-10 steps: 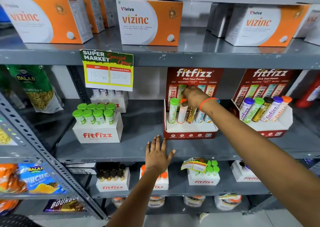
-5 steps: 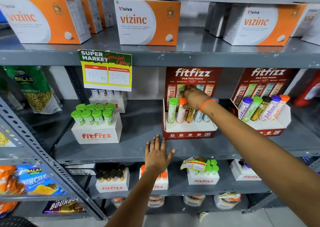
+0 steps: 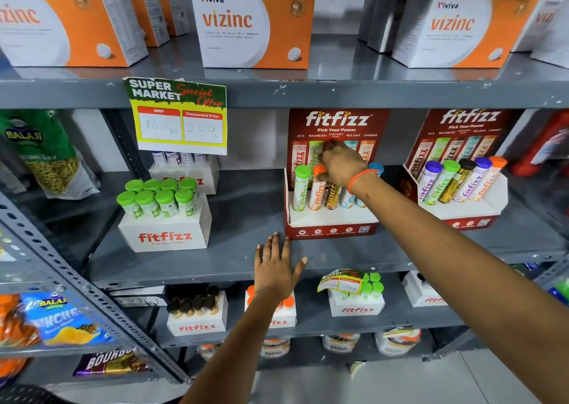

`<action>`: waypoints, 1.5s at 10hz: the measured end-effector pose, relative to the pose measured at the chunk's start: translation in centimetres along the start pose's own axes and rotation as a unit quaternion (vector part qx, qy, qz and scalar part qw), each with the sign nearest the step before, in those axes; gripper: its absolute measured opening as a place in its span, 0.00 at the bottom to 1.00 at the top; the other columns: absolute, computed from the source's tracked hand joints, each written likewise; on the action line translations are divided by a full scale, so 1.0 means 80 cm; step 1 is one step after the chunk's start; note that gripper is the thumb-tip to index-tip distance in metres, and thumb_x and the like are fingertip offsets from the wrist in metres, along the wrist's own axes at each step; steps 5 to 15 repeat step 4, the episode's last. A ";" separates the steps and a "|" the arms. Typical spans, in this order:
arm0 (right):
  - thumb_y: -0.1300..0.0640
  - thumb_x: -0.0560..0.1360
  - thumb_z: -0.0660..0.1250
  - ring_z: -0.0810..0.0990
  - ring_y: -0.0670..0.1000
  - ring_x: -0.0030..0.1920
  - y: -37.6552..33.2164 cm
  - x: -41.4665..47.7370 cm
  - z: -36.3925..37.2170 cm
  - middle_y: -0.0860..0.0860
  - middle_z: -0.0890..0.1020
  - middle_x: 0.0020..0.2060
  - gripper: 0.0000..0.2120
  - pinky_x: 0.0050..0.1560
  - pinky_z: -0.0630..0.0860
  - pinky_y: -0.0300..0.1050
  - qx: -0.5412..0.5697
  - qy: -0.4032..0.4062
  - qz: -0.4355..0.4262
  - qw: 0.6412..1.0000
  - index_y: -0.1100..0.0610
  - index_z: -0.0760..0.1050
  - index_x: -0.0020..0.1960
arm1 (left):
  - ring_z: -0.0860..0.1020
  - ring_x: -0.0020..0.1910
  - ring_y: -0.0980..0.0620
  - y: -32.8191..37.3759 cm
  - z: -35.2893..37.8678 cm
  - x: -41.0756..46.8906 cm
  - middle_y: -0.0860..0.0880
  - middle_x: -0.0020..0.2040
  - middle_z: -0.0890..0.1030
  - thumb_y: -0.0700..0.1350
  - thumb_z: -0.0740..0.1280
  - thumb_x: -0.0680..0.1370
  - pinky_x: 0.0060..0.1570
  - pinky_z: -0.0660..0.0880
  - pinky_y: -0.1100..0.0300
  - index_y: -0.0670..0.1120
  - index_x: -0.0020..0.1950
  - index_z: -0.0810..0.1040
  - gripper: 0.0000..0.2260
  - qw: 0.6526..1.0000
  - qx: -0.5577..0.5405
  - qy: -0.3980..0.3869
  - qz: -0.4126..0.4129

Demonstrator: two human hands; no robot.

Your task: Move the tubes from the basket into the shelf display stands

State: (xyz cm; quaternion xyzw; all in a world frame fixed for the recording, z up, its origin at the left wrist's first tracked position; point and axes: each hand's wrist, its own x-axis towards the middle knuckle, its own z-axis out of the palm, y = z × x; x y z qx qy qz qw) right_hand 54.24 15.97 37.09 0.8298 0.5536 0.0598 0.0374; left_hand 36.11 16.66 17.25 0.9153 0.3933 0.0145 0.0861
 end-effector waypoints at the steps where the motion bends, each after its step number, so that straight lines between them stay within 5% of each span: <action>1: 0.51 0.73 0.69 0.67 0.60 0.67 -0.005 -0.011 -0.005 0.60 0.74 0.63 0.23 0.62 0.72 0.56 -0.006 0.003 0.021 1.000 0.64 0.73 0.62 | 0.43 0.75 0.44 0.000 -0.006 0.002 0.44 0.78 0.45 0.65 0.42 0.78 0.71 0.38 0.48 0.48 0.76 0.44 0.32 1.000 -0.003 -0.014 0.002; 3: 0.48 0.76 0.63 0.73 0.61 0.63 -0.010 -0.063 -0.003 0.60 0.76 0.61 0.22 0.58 0.76 0.56 0.039 0.115 0.050 0.991 0.62 0.69 0.64 | 0.49 0.75 0.43 0.004 -0.026 0.002 0.42 0.77 0.50 0.64 0.45 0.78 0.73 0.46 0.45 0.46 0.76 0.51 0.32 0.998 -0.020 -0.059 -0.013; 4: 0.49 0.77 0.63 0.77 0.62 0.58 -0.003 -0.091 0.001 0.61 0.79 0.58 0.19 0.55 0.77 0.54 0.045 0.035 0.055 0.997 0.62 0.72 0.61 | 0.58 0.72 0.41 0.022 -0.052 0.009 0.41 0.75 0.60 0.64 0.51 0.78 0.70 0.57 0.44 0.45 0.73 0.59 0.31 0.994 -0.009 -0.109 -0.017; 15: 0.49 0.77 0.63 0.77 0.62 0.58 -0.003 -0.091 0.001 0.61 0.79 0.58 0.19 0.55 0.77 0.54 0.045 0.035 0.055 0.997 0.62 0.72 0.61 | 0.58 0.72 0.41 0.022 -0.052 0.009 0.41 0.75 0.60 0.64 0.51 0.78 0.70 0.57 0.44 0.45 0.73 0.59 0.31 0.994 -0.009 -0.109 -0.017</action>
